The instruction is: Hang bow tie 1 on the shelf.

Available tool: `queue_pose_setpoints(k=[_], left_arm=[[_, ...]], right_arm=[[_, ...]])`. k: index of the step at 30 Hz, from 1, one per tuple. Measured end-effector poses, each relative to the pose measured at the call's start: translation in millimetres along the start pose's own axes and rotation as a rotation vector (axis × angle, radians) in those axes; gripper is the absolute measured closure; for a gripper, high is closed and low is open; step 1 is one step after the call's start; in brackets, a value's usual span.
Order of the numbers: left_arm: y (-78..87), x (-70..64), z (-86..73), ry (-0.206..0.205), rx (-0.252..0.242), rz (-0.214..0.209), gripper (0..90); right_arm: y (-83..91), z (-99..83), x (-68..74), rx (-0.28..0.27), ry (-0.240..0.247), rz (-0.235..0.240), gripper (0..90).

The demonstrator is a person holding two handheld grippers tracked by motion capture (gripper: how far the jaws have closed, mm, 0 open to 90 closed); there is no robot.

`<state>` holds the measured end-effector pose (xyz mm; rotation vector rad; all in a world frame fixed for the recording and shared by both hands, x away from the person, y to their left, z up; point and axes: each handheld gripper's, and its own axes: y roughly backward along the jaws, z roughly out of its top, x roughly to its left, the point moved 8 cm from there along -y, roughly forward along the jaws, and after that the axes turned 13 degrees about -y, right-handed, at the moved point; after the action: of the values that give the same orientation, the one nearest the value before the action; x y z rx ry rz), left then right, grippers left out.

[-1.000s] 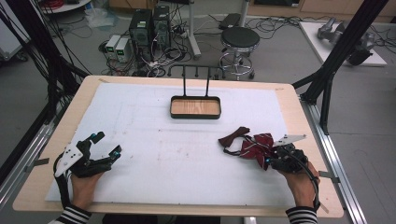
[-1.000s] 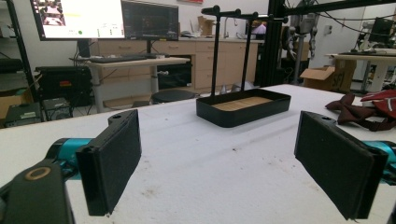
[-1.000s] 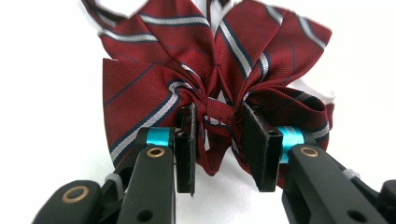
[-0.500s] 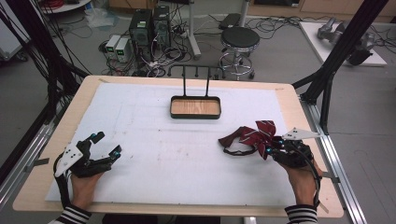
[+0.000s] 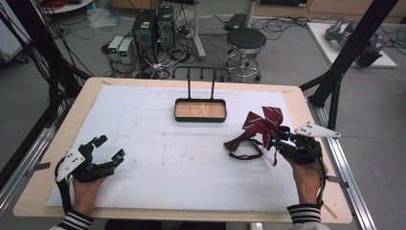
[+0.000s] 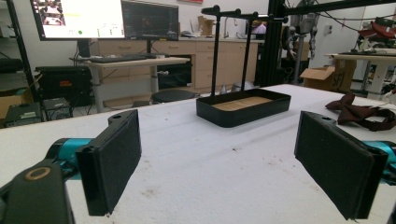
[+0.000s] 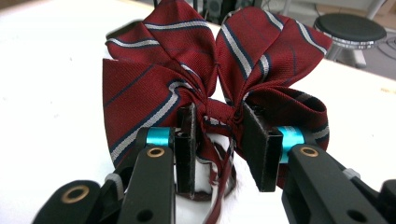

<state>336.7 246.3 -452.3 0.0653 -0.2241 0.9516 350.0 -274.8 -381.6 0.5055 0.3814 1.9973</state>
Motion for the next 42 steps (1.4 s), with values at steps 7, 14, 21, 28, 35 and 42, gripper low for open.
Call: queue_pose_setpoints(k=[7,14,21,28,35,42], left_arm=[[-0.1,0.0,0.0,0.001,0.0,0.0,15.2],[-0.2,0.1,0.0,0.002,0.001,0.0,15.2],[-0.4,0.1,0.1,0.007,-0.002,0.003,15.2],[-0.4,0.2,0.0,0.008,-0.001,0.002,15.2],[-0.5,0.2,0.0,0.009,-0.001,0.002,15.2],[-0.5,0.6,-0.1,0.007,0.0,0.002,15.2]], right_arm=[[-1.5,18.1,13.0,-0.105,0.022,0.031,67.4],[-7.7,36.6,23.1,-0.17,0.017,0.062,67.4],[-19.4,55.9,34.2,-0.201,0.022,0.059,67.4],[-37.1,75.9,41.4,-0.225,0.01,0.059,67.4],[-52.3,88.3,41.7,-0.226,0.003,0.051,67.4],[-68.8,99.9,42.0,-0.229,-0.003,0.034,67.4]])
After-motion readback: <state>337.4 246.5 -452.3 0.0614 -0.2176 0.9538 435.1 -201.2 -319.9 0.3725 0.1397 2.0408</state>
